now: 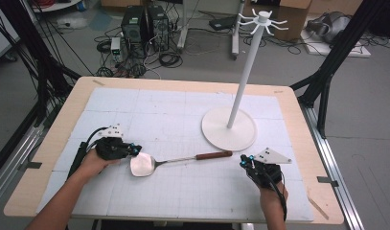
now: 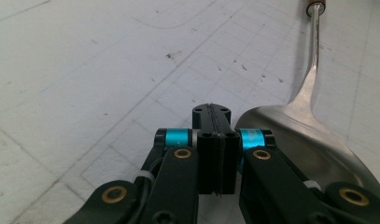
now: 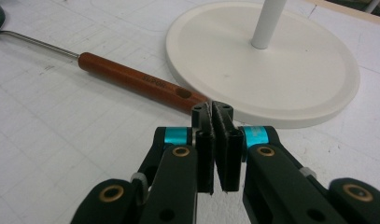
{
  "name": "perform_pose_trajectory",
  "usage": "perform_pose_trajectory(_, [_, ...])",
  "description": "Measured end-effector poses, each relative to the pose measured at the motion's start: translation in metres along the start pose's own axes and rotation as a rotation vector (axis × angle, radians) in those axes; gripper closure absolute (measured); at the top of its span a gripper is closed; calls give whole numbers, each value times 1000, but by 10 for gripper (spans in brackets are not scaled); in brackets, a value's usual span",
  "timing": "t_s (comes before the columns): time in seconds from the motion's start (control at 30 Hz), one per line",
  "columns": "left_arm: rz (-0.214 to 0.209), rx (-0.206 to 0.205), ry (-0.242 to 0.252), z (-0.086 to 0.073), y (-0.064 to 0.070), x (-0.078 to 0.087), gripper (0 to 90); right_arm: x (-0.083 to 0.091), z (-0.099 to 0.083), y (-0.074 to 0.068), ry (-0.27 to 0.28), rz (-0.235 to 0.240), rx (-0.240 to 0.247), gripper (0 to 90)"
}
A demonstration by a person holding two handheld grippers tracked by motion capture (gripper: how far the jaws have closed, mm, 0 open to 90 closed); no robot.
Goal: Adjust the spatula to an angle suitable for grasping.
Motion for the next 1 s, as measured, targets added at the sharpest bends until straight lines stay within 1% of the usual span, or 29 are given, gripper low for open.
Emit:
perform_pose_trajectory(0.07, [-2, -14, -2, 1, 1, 0, 890, 0, 0, 0, -2, 0, -3, 871])
perform_pose_trajectory(0.13, [-10, -15, -4, 1, 4, 0, 890, 1, 0, 0, 1, -3, 1, 871])
perform_pose_trajectory(0.2, [-25, -34, -14, 1, 6, 0, 890, 1, 0, 0, -1, -2, -4, 871])
perform_pose_trajectory(0.23, [-32, -35, -15, 1, 8, -1, 890, 1, 0, 0, -1, -2, -4, 871])
perform_pose_trajectory(0.3, [-46, -50, -31, 1, 13, -1, 890, 0, -1, 1, -9, -3, -16, 870])
perform_pose_trajectory(0.33, [-52, -62, -41, 1, 15, -1, 890, 0, -2, 1, -10, -4, -13, 869])
perform_pose_trajectory(0.4, [-63, -63, -47, 1, 19, -2, 890, -1, -2, 2, -10, -6, -14, 867])
perform_pose_trajectory(0.5, [-71, -77, -53, 1, 23, 0, 890, 0, -2, 2, -10, -4, -17, 866])
perform_pose_trajectory(0.53, [-74, -77, -57, 1, 25, 0, 890, 0, -2, 2, -9, -7, -9, 866])
perform_pose_trajectory(0.63, [-89, -79, -66, 1, 29, 2, 890, 1, -2, 2, -8, -7, -17, 865])
perform_pose_trajectory(0.67, [-87, -78, -73, 1, 31, 3, 890, 1, -2, 2, -7, -7, -15, 866])
perform_pose_trajectory(0.8, [-98, -99, -98, 1, 40, 2, 890, 2, -2, 2, -10, -7, -20, 865])
perform_pose_trajectory(0.83, [-103, -98, -101, 1, 43, 2, 890, 2, -2, 2, -8, -8, -18, 866])
perform_pose_trajectory(0.9, [-110, -116, -113, 1, 47, 2, 890, 3, -2, 2, -8, -8, -20, 864])
perform_pose_trajectory(1.0, [-136, -127, -127, 1, 55, 2, 890, 3, -2, 2, -3, -13, -19, 864])
Point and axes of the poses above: each handheld gripper's, and its own axes: x roughly backward along the jaws, z roughly out of its top, y roughly to its right, the point moved 3 cm from there along -x, roughly forward along the jaws, and after that the axes turned 3 degrees about -z, right-handed, at the moved point
